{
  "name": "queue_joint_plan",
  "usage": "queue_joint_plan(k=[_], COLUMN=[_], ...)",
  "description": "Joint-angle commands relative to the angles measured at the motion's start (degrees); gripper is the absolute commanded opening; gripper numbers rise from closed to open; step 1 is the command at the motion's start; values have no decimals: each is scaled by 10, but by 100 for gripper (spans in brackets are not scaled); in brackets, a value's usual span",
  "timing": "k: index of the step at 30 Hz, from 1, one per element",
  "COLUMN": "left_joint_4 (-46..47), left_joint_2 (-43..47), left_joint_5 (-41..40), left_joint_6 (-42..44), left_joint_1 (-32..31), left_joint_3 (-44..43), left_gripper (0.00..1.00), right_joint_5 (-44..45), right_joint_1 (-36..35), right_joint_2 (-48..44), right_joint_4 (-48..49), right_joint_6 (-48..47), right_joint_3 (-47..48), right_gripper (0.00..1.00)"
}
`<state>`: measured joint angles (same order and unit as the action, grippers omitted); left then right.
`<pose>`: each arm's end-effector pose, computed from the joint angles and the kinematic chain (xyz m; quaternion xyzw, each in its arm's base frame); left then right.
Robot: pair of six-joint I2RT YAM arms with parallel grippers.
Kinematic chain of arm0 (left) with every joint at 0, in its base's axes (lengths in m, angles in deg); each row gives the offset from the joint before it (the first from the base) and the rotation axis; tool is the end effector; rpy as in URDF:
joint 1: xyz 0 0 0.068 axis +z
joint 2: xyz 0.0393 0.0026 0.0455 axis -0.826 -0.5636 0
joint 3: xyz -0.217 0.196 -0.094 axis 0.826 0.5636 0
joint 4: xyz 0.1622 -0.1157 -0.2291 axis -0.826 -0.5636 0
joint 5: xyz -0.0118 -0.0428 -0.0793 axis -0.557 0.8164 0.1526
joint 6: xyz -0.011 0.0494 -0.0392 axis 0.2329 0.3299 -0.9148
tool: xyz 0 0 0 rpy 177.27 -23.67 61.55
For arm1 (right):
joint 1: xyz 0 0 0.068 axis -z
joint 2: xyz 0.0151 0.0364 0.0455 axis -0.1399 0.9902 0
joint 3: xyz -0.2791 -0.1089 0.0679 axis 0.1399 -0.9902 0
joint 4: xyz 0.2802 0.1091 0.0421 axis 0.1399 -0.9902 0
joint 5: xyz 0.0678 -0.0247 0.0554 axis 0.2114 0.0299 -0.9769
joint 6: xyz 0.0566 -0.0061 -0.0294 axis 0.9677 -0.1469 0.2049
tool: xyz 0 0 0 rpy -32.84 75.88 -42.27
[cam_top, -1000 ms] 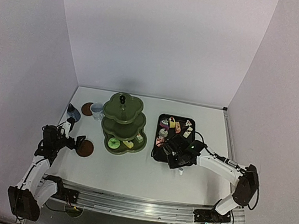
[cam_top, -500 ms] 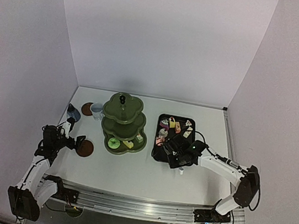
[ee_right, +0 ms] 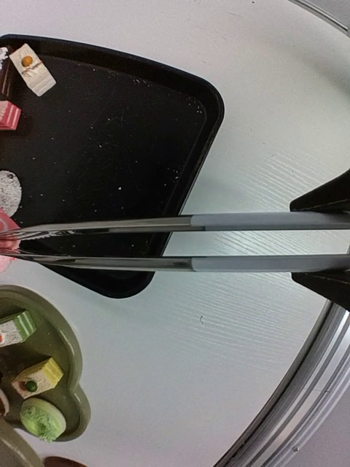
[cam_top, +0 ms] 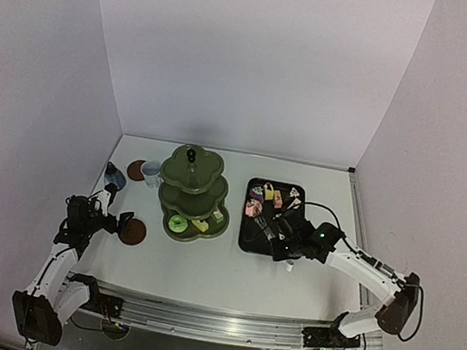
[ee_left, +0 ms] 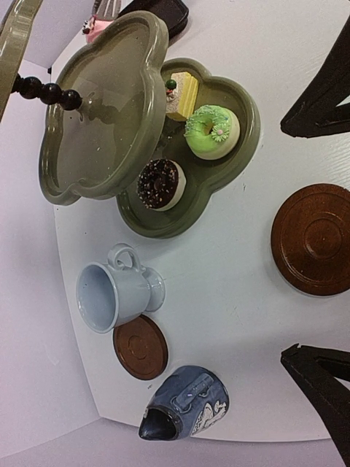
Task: Serve the afternoon tea
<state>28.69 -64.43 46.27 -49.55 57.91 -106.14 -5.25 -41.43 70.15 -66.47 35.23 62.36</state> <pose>0.2101 -0.0120 0.2260 0.1783 0.8278 -0.1153 0.5193 0.2271 0.2510 0.3046 -0.1905 0.9469 0.0694 0.2494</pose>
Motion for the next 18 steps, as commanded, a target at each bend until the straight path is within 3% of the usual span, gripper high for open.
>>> queue_joint_plan(k=[1, 10, 18], left_joint_4=[2, -2, -11], left_joint_2=[4, 3, 6], left_joint_5=[8, 14, 16], left_joint_6=[4, 1, 6], left_joint_1=[3, 2, 3], left_joint_3=[-6, -11, -16], left_gripper=[100, 100, 100], right_joint_5=[20, -68, -132], right_joint_1=[2, 33, 47], right_joint_2=[-59, -10, 56], right_joint_4=[21, 98, 106], right_joint_6=[-12, -68, -89], right_joint_3=[45, 124, 173], right_gripper=[0, 0, 0])
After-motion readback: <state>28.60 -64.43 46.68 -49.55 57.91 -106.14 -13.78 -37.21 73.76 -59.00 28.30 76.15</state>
